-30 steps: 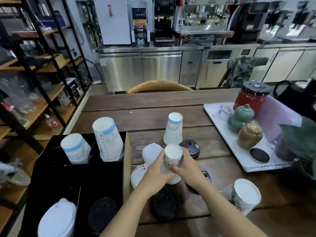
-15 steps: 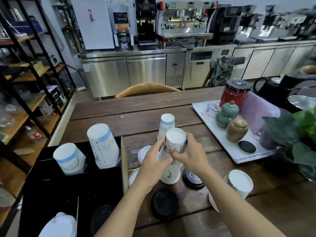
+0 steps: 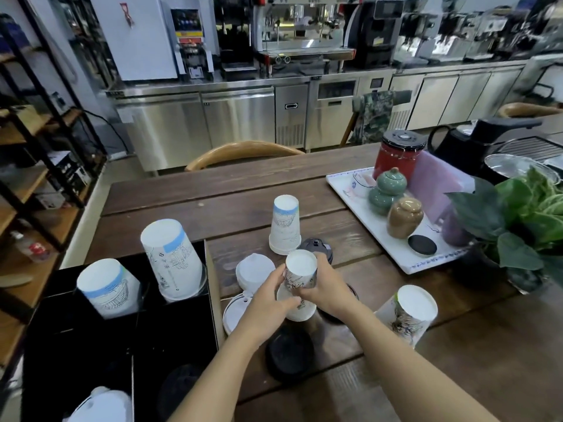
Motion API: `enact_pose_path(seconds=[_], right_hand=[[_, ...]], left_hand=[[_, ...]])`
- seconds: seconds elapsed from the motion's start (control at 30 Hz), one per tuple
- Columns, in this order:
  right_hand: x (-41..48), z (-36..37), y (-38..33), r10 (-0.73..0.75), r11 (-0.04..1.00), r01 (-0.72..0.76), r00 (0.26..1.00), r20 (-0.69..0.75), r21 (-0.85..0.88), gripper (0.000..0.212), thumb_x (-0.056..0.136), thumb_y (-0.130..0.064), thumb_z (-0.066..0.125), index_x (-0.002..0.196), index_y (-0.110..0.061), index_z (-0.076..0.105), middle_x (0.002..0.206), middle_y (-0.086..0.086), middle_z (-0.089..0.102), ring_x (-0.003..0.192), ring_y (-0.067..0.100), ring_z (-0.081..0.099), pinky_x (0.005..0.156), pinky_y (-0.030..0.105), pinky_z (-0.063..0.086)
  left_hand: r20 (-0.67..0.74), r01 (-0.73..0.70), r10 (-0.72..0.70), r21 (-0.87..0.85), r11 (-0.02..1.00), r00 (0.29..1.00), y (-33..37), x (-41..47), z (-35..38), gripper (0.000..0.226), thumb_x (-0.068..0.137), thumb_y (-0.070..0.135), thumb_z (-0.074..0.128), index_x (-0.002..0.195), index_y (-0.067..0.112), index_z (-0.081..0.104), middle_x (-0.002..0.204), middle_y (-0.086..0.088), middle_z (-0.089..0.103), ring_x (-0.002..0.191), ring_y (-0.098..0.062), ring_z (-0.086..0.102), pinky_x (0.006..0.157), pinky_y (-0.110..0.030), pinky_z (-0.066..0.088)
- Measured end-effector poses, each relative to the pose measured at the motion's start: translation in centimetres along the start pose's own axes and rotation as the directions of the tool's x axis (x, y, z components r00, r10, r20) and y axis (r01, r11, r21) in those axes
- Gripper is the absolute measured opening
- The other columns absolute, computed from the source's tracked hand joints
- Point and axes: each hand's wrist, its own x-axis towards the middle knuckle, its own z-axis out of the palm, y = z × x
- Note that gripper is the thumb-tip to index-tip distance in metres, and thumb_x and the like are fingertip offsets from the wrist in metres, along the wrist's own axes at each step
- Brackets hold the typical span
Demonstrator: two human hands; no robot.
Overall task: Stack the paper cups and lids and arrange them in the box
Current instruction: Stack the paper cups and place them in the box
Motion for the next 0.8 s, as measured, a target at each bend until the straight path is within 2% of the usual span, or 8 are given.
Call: enact_pose_path(seconds=[0.1,0.2,0.3,0.43,0.53,0.63,0.7,0.8], right_hand=[[0.6,1.0,1.6,0.061,0.998,-0.062,0.998,0.033,0.032,0.078,0.058,-0.028,0.080,0.119,-0.035,0.031,0.115,-0.008,0.056,0.112,0.019,0.055,0.095,0.046,0.048],[0.7,1.6,2.3,0.091,0.996,-0.091,0.996,0.016,0.008,0.076,0.063,-0.023,0.080,0.125,-0.023,0.035,0.108,-0.010,0.053,0.107,0.016,0.053,0.091,0.035,0.045],[1.0,1.9,2.5,0.060,0.996,-0.062,0.998,-0.035,-0.059,0.070,0.065,-0.027,0.079,0.122,-0.018,0.039,0.103,-0.009,0.053,0.105,0.018,0.052,0.093,0.035,0.038],[1.4,1.8,2.3,0.010,0.989,-0.018,0.998,-0.062,-0.144,0.062,0.066,-0.031,0.076,0.115,-0.018,0.041,0.099,-0.011,0.054,0.107,0.020,0.052,0.090,0.033,0.025],[1.5,1.3,1.7,-0.024,0.994,0.014,0.996,-0.088,-0.111,0.064,0.062,-0.034,0.077,0.114,-0.019,0.043,0.101,-0.009,0.058,0.105,0.020,0.054,0.096,0.039,0.036],[1.5,0.3,0.5,-0.070,0.994,0.059,0.990,-0.124,-0.094,0.067,0.059,-0.039,0.077,0.115,-0.020,0.045,0.104,-0.009,0.060,0.105,0.018,0.054,0.097,0.038,0.037],[1.1,-0.8,-0.8,-0.106,0.991,0.092,0.983,-0.152,-0.097,0.066,0.060,-0.039,0.076,0.116,-0.018,0.047,0.101,-0.010,0.057,0.105,0.018,0.053,0.095,0.036,0.035],[-0.3,-3.4,-2.5,-0.135,0.990,0.122,0.967,-0.218,-0.073,0.070,0.058,-0.041,0.075,0.118,-0.017,0.047,0.104,-0.005,0.059,0.105,0.022,0.055,0.093,0.039,0.041]], left_hand=[[0.003,0.057,-0.057,-0.001,0.998,0.998,-1.1,0.7,-0.1,0.063,0.085,-0.002,0.056,0.137,0.029,0.036,0.130,0.008,0.046,0.118,-0.005,0.040,0.092,-0.018,0.036],[0.029,0.112,-0.112,-0.012,0.994,0.993,-1.8,1.3,-0.2,0.068,0.084,-0.003,0.056,0.141,0.025,0.031,0.135,0.004,0.045,0.121,-0.009,0.042,0.099,-0.025,0.036],[0.029,0.133,-0.132,-0.007,0.991,0.991,-2.3,1.8,-0.3,0.069,0.081,-0.004,0.056,0.134,0.033,0.033,0.140,0.000,0.046,0.130,-0.015,0.041,0.108,-0.034,0.037],[0.014,0.124,-0.123,-0.009,0.992,0.992,-2.2,1.7,-0.7,0.065,0.081,-0.004,0.055,0.124,0.040,0.034,0.130,0.003,0.049,0.122,-0.012,0.044,0.095,-0.026,0.037],[-0.023,0.054,-0.055,-0.022,0.998,0.998,-1.5,1.6,-0.9,0.064,0.080,-0.008,0.054,0.119,0.041,0.038,0.125,0.004,0.054,0.107,-0.005,0.050,0.087,-0.017,0.040],[-0.089,-0.027,0.021,-0.065,0.998,0.996,0.3,1.7,-0.8,0.057,0.081,-0.011,0.052,0.118,0.031,0.044,0.109,0.008,0.053,0.095,0.004,0.049,0.065,0.003,0.041],[-0.118,-0.098,0.087,-0.090,0.991,0.989,1.5,1.8,-0.6,0.055,0.076,-0.004,0.057,0.119,0.028,0.046,0.113,0.007,0.053,0.106,-0.002,0.050,0.072,-0.002,0.043],[-0.102,-0.183,0.170,-0.136,0.974,0.980,3.4,1.8,0.2,0.058,0.068,0.003,0.058,0.114,0.037,0.046,0.119,0.007,0.056,0.116,-0.012,0.051,0.085,-0.023,0.047]])
